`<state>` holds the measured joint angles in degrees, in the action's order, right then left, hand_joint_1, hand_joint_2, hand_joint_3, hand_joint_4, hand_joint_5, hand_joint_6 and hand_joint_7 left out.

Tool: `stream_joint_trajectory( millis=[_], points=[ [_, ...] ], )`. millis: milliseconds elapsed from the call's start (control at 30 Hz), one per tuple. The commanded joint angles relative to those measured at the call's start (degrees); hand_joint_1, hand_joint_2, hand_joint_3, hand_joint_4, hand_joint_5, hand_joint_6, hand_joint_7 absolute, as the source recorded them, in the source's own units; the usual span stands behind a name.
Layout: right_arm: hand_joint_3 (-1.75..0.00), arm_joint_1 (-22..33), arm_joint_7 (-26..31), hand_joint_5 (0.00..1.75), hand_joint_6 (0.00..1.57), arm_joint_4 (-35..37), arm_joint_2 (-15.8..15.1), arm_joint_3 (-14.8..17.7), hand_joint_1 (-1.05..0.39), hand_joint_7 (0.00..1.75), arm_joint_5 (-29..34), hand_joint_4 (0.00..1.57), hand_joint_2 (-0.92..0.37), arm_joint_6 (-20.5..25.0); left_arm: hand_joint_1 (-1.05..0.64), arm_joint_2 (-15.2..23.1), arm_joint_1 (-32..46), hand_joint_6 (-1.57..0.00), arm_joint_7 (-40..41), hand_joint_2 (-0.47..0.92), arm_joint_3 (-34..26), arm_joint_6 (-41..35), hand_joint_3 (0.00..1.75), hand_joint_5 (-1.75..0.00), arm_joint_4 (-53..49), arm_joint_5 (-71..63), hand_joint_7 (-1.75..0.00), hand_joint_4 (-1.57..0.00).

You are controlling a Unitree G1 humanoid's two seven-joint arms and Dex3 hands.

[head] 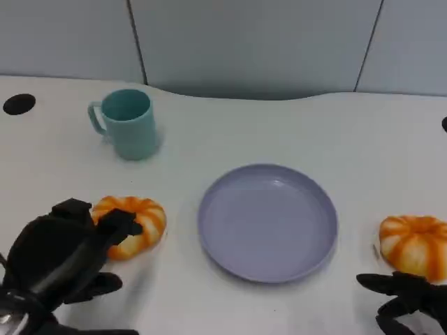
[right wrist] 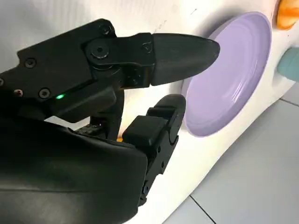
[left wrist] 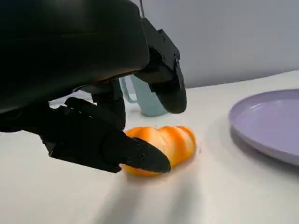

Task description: Grasp the bread from the table and place it into the plate.

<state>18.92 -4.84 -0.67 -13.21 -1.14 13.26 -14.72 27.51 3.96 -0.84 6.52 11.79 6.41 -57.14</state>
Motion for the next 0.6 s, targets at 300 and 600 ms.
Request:
stream_joint_trajectory(
  millis=[300,600],
  points=[
    [-0.47,0.6,-0.1,1.05,0.78,-0.4,-0.7,0.6,-0.42,0.07,-1.1,0.43,-0.92,0.1,-0.65,0.3,-5.3,-0.14,-17.9,0.80,6.5,-11.6,0.01,-0.33,6.3,-4.8,-0.01,0.00],
    [-0.47,0.5,0.0,1.07,0.78,-0.1,-0.6,0.6,-0.42,0.07,-1.1,0.44,-0.92,-0.4,-0.65,-1.0,-11.9,-0.07,-20.3,0.77,10.2,-15.4,0.01,-0.20,0.3,-5.8,0.00,0.00]
  ],
)
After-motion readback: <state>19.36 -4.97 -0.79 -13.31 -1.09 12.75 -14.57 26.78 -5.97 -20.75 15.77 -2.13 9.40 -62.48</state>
